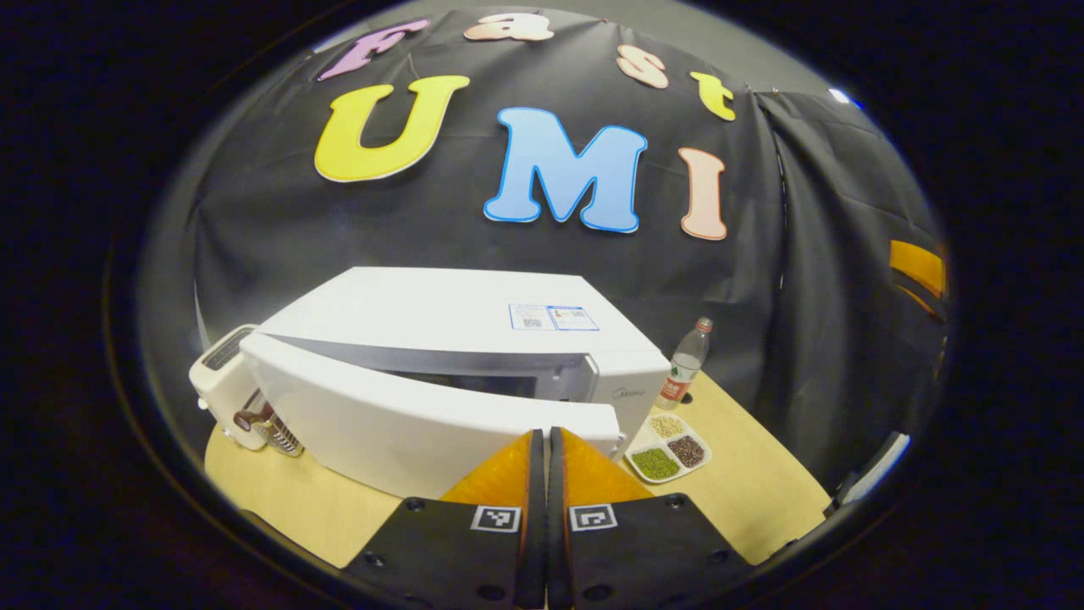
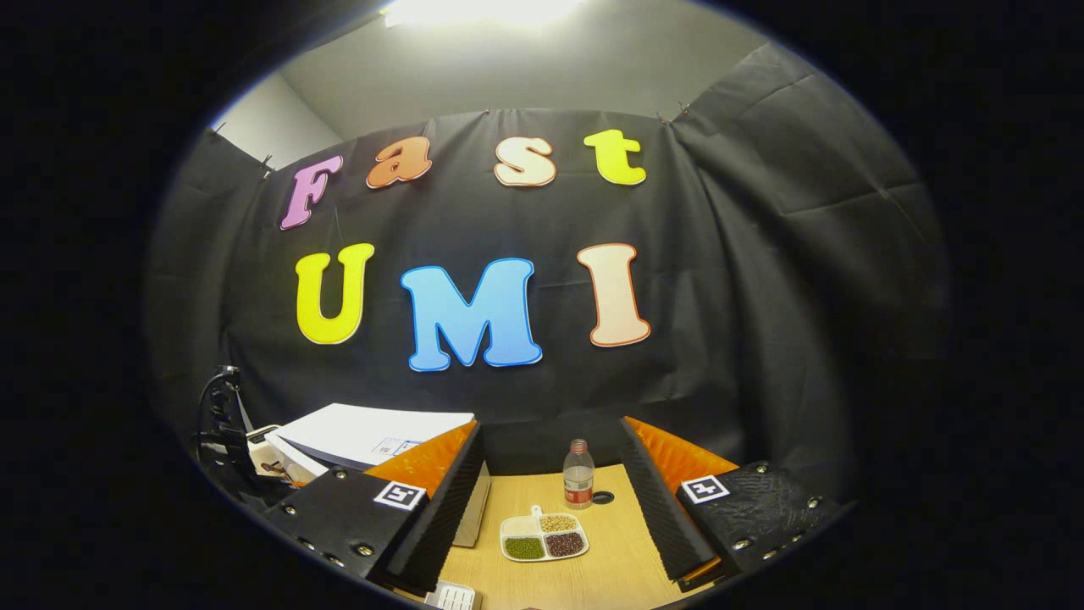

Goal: Open the microwave oven with the left hand, put the food in, and close the microwave oven.

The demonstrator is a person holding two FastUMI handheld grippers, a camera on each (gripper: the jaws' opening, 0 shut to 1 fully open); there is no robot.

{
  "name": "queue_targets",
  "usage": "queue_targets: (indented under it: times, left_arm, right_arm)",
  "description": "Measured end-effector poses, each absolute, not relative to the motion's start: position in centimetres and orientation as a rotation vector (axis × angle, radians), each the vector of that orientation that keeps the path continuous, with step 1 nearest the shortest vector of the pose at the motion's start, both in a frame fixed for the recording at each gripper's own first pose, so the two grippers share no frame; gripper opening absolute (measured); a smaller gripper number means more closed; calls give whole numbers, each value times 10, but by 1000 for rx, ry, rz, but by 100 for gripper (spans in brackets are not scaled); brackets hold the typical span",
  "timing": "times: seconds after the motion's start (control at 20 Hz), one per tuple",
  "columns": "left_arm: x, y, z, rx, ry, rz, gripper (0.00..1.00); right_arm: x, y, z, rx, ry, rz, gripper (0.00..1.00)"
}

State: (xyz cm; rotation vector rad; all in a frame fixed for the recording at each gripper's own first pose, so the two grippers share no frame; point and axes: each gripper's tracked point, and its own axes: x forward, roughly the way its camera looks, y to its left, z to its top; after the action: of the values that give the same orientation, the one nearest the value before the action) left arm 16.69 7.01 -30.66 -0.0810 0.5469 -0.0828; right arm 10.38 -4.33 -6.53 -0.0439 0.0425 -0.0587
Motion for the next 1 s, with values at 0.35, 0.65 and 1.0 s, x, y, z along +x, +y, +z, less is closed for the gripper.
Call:
queue_targets:
  times: [0.35, 0.65, 1.0]
  left_arm:
    - [203, 68, -318, -108, 552, -68, 7]
    - [211, 78, -327, -102, 548, -16, 7]
    - [216, 72, -332, -136, 563, -27, 7]
  right_arm:
    - [118, -54, -71, -53, 51, -74, 94]
    - [134, -55, -82, -51, 78, -69, 94]
    - [140, -48, -82, -70, 71, -61, 94]
